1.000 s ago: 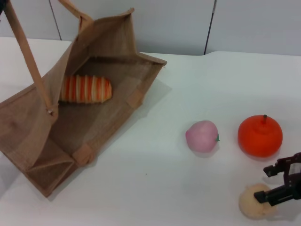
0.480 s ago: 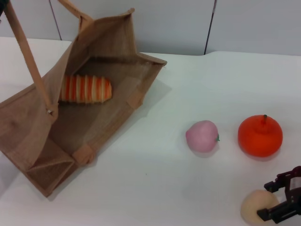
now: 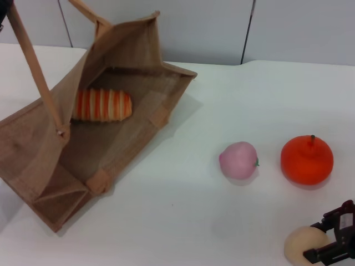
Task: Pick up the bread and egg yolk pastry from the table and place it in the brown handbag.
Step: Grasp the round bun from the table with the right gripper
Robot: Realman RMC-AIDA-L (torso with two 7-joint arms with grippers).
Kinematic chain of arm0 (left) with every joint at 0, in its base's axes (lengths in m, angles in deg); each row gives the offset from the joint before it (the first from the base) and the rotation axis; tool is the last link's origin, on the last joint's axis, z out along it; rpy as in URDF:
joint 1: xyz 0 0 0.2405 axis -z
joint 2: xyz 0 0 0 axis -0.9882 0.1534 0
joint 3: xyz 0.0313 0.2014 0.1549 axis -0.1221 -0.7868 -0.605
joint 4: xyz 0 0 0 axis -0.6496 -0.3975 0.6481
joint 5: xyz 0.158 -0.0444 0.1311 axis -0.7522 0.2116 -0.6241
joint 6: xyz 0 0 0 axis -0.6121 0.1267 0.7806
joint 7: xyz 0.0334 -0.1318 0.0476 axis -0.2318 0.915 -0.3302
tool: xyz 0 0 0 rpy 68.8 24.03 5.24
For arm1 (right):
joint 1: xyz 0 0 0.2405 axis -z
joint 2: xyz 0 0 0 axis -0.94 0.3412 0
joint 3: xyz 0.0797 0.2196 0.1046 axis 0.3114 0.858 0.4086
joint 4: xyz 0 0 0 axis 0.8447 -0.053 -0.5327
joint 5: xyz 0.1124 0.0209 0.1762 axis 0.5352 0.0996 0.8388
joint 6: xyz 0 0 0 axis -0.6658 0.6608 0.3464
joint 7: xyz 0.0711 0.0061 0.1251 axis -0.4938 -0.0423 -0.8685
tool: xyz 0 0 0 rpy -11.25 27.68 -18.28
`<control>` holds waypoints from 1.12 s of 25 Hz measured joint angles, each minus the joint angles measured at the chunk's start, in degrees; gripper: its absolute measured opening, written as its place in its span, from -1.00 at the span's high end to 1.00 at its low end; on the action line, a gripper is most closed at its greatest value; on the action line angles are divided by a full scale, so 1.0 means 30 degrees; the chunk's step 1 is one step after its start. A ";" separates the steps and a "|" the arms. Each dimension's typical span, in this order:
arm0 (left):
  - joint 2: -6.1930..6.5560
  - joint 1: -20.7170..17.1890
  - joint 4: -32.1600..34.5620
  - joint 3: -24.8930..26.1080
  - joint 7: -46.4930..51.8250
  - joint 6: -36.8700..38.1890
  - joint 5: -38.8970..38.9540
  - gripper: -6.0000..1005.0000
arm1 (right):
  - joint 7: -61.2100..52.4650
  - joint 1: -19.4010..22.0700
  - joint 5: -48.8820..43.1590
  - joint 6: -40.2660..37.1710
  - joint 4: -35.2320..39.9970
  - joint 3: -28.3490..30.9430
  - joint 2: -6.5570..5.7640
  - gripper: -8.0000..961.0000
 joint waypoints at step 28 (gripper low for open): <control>-0.0014 0.1834 0.0023 -0.0138 0.1090 -0.2233 -0.2995 0.56 | 0.3596 -0.1493 0.4852 -0.0979 -0.0024 0.2802 0.0026 -0.14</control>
